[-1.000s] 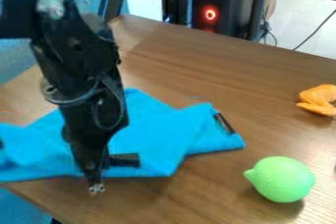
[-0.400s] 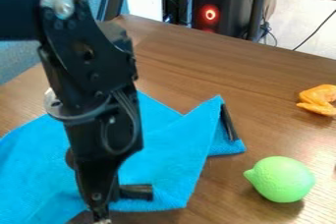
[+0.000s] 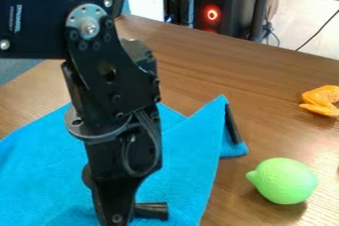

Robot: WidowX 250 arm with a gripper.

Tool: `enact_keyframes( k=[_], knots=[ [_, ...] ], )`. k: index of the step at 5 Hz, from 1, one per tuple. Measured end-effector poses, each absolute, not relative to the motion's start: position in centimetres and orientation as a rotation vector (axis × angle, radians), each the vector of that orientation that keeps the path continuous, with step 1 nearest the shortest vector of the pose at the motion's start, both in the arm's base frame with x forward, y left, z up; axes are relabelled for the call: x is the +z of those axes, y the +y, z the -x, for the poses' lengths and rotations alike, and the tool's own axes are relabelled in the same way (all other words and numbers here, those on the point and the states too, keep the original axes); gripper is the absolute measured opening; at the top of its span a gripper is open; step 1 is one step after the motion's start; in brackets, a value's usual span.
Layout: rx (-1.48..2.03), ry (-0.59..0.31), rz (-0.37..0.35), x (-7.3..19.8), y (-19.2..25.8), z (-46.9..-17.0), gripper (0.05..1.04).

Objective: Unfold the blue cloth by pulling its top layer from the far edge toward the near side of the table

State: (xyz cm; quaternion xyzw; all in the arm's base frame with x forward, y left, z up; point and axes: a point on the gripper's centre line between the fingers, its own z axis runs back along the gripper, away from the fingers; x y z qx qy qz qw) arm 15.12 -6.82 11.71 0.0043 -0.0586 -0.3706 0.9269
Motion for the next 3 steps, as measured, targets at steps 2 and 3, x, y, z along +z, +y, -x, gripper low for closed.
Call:
enact_keyframes(
  k=[2,3],
  knots=[
    [-0.885,-0.109,0.010,11.7,-5.2,-13.5,0.055],
    [-0.945,-0.114,0.008,12.1,-4.6,-12.7,0.055]
  ],
)
